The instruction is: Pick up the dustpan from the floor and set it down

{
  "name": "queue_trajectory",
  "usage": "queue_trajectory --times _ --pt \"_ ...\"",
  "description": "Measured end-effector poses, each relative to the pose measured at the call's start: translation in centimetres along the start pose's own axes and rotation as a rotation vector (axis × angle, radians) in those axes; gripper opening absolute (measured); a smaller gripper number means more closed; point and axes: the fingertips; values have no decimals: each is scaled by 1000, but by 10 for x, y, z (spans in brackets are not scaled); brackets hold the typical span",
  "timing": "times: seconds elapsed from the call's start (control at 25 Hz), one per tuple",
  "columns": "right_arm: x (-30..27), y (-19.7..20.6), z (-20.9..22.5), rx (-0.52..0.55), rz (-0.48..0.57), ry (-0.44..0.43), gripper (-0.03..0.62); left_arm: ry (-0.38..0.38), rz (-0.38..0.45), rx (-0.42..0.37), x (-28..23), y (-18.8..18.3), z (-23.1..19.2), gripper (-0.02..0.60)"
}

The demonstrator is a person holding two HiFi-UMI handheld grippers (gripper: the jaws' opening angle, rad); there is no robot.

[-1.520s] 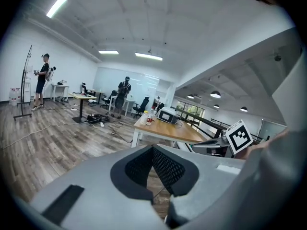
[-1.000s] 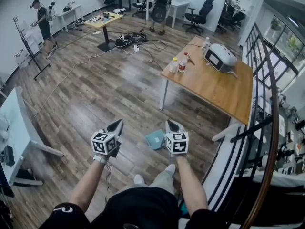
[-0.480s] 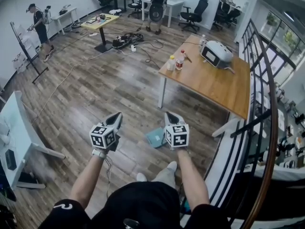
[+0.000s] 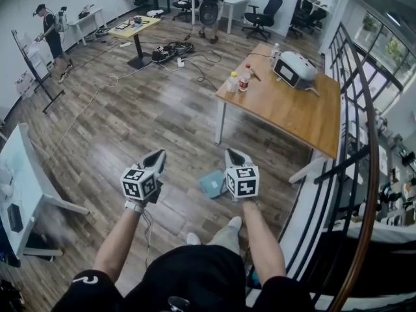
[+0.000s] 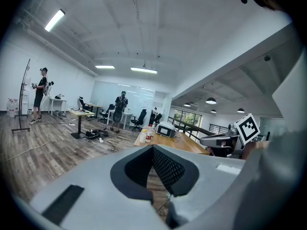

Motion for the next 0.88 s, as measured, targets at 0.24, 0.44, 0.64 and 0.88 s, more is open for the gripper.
queue_trajectory --times 0.24,0.44,0.64,0.88 --pt "1 -1 -3 -4 -1 -1 -6 1 -1 0 1 0 2 -6" --pt "1 -1 -1 -5 1 0 -6 -6 -9 -5 3 3 0 -6" --pt "4 -4 9 -10 5 8 -6 -27 -8 -4 4 2 -8 -6" --pt "9 0 11 -9 2 11 -6 -36 -9 -4 8 2 -11 -6"
Point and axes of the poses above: the fingertips, and each gripper's own axes: x backward along the fingers, z to its right, y out of its underside, and after that the axes turned 15 degrees about -x, right-handed
